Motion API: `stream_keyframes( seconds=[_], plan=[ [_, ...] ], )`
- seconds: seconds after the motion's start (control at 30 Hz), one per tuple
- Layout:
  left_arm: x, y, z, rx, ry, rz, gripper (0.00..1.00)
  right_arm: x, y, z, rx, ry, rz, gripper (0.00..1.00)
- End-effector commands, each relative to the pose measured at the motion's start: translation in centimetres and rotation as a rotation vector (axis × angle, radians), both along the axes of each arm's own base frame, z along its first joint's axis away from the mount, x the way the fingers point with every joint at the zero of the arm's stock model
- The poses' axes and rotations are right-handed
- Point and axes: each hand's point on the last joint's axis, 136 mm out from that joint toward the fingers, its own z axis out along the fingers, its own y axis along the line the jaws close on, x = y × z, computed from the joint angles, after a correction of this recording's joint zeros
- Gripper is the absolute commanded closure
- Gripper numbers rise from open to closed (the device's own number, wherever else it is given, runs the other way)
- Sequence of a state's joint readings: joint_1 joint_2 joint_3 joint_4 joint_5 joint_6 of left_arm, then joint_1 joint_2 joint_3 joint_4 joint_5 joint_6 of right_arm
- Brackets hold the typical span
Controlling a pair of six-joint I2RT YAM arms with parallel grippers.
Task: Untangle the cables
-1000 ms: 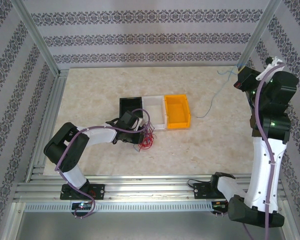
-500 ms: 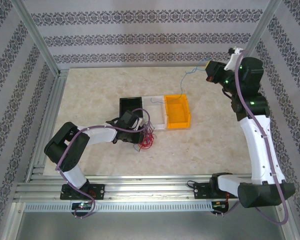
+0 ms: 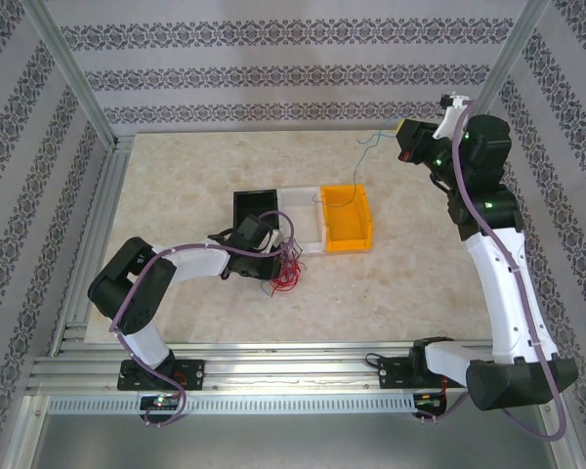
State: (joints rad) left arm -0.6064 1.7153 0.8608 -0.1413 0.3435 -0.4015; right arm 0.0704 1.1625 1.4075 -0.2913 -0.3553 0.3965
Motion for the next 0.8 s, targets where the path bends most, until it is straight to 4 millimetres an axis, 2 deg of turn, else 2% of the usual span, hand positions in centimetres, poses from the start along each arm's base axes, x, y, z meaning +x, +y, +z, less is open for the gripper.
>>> stream_keyframes(
  seconds=[0.0,0.13,0.23,0.3,0.53,0.77],
  plan=[
    [-1.4,1.3,-3.3,0.082,0.083,0.000,1.00,-1.8,-0.3,4.2,-0.026,-0.149,-0.019,1.00],
    [-1.4,1.3,-3.5,0.083,0.089,-0.002,1.00,-2.5,-0.8,4.3,-0.041,-0.170,-0.046,1.00],
    [-1.4,1.3,-3.5,0.085,0.087,-0.004,1.00,-2.3,-1.0,3.4,-0.050,-0.145,-0.059,1.00],
    [-1.4,1.2,-3.5,0.083,0.087,-0.004,1.00,-1.8,-1.0,2.1,-0.050,-0.114,-0.064,1.00],
    [-1.3,1.2,-3.2,0.079,0.079,-0.004,1.00,0.1,-0.6,-4.5,-0.045,0.029,-0.054,1.00],
    [-1.2,1.1,-3.2,0.078,0.078,-0.003,1.00,1.8,1.2,-9.7,-0.087,0.135,-0.029,1.00]
  ],
)
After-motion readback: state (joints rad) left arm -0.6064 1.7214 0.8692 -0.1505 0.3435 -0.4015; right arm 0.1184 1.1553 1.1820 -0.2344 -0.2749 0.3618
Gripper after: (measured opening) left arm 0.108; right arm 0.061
